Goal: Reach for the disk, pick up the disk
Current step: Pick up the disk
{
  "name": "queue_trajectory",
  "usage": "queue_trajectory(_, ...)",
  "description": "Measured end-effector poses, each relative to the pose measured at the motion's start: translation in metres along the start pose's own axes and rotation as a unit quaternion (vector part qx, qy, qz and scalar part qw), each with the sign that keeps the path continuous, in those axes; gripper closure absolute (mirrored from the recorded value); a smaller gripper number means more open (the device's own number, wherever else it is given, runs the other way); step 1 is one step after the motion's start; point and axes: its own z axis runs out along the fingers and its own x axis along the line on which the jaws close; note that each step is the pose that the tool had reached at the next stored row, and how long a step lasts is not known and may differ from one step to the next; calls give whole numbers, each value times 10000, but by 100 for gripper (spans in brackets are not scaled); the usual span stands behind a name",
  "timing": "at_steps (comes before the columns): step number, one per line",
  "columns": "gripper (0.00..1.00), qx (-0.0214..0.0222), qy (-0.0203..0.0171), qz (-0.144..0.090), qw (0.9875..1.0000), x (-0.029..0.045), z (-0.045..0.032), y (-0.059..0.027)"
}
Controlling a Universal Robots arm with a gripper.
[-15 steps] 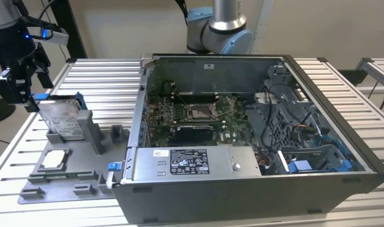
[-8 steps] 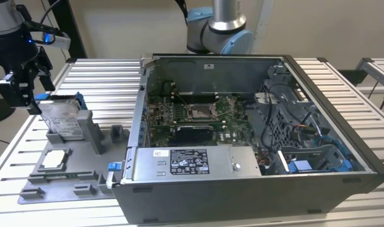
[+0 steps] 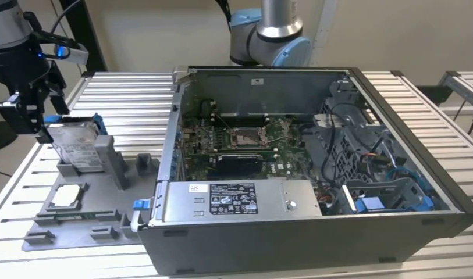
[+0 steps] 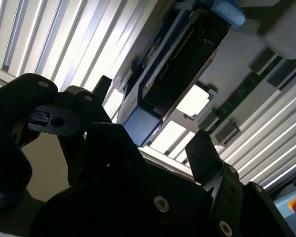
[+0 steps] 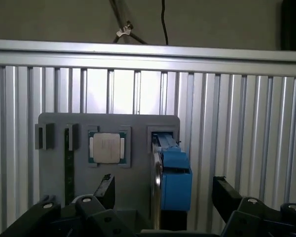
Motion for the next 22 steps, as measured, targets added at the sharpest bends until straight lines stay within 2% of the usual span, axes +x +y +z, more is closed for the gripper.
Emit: queue_trajectory(22,0,1,0,0,10000,-34,229,0)
